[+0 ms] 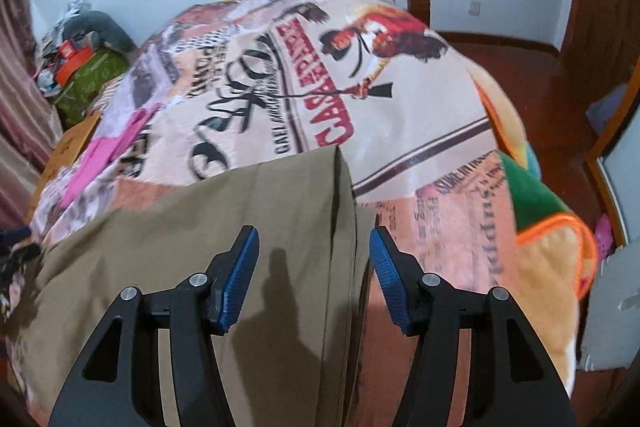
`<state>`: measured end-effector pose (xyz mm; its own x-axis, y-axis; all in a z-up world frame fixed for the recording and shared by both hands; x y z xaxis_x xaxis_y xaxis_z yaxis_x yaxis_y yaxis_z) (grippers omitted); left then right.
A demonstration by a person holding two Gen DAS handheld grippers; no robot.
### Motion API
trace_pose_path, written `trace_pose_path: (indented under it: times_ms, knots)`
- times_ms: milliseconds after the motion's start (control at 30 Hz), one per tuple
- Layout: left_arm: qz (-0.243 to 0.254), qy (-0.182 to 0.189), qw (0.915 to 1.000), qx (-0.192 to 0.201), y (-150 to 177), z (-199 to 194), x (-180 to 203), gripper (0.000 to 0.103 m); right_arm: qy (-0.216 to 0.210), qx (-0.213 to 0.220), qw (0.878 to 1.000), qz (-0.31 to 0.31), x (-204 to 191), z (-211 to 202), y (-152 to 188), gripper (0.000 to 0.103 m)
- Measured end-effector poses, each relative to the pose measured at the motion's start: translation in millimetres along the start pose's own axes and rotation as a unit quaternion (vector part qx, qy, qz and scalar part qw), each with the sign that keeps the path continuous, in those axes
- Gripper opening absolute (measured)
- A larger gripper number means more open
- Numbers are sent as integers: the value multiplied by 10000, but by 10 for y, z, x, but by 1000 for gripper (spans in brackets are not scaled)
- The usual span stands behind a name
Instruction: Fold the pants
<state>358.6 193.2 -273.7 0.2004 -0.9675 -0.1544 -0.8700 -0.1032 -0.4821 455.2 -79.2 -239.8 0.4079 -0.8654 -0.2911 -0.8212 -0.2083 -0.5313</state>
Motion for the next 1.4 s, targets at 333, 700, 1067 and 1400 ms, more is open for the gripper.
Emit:
trace_pose_path:
  times_ms: [333, 700, 1067, 1400]
  knots:
    - [-367, -252, 9990, 77, 58, 198, -100, 77, 198, -366, 9978, -516, -16, 430, 104, 26]
    - [-505, -464, 9976, -22, 38, 199, -150, 79, 818, -696, 9899, -930, -28, 411, 69, 10]
    - [111, -182, 9985, 501, 169, -473, 38, 78, -443, -84, 9861, -1601, -1149, -386, -122, 51]
    - [247, -71, 9992, 319, 458, -390, 201, 78, -1355, -1198, 9659, -1854, -2128, 266, 340, 53]
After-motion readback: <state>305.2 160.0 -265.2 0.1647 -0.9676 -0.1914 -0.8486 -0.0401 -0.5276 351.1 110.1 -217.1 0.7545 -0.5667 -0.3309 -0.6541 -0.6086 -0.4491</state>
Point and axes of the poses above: each gripper's, at about its wrist camera, not at the fingertips, and z roughly the way its jaws point, x to its right, y to its underside, the point moved 5 cm from there along z, roughly the way its jaws point, and after that the axes turned 6 degrees about -y, right-handed, at the moved point
